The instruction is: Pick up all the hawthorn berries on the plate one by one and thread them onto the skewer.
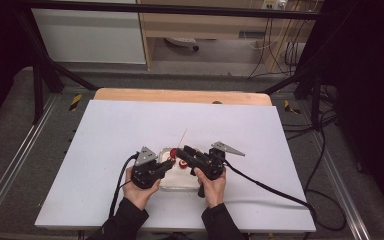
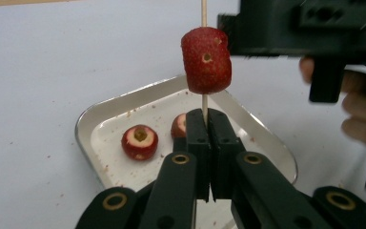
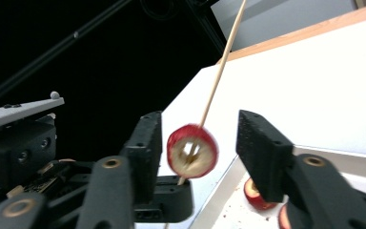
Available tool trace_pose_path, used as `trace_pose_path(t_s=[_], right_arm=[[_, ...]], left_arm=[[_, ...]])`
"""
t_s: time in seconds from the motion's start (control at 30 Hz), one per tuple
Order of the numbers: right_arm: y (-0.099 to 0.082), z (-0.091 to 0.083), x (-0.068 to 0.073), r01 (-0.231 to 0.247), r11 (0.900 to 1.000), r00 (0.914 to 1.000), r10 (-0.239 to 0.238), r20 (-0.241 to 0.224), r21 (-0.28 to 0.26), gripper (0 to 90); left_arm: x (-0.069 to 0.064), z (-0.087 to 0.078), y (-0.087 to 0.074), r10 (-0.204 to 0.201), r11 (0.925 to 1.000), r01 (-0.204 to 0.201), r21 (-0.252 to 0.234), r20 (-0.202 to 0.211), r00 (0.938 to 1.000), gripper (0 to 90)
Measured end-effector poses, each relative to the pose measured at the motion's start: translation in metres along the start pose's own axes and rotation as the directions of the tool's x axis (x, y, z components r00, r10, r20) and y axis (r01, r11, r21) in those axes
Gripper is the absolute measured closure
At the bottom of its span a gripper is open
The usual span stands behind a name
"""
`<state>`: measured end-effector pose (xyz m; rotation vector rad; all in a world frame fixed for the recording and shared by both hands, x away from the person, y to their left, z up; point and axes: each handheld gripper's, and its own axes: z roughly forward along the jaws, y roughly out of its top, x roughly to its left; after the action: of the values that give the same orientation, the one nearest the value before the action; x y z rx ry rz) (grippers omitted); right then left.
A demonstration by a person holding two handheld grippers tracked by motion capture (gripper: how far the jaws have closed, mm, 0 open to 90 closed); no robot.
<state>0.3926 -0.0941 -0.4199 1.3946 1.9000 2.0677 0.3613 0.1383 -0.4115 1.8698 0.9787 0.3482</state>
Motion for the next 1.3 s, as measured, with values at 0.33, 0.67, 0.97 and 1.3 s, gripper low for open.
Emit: trace_pose_path(t_s=[0.33, 0.67, 0.97, 1.3], right_arm=[[0.017, -0.011, -0.007, 0.138, 0.9606, 0.9839, -0.161, 0.078, 0.241, 20.2], [0.026, 0.008, -0.004, 0.267, 0.7947, 0.9265, -0.367, 0.081, 0.545, 20.3], [0.039, 0.040, 0.000, 0.257, 0.6528, 0.8934, -0.442, 0.082, 0.712, 28.2], [0.038, 0.067, -0.006, 0.195, 0.5670, 0.8970, -0.433, 0.088, 0.800, 39.6]], left_arm=[[0.024, -0.031, -0.021, 0.063, 0.9966, -0.062, 0.054, -0.021, 0.9978, 88.2], [0.042, -0.053, -0.044, 0.098, 0.9890, -0.094, 0.115, -0.028, 0.9948, 88.1], [0.048, -0.052, -0.052, 0.094, 0.9863, -0.090, 0.138, -0.024, 0.9953, 88.1], [0.048, -0.050, -0.053, 0.094, 0.9858, -0.089, 0.142, -0.027, 0.9952, 88.1]])
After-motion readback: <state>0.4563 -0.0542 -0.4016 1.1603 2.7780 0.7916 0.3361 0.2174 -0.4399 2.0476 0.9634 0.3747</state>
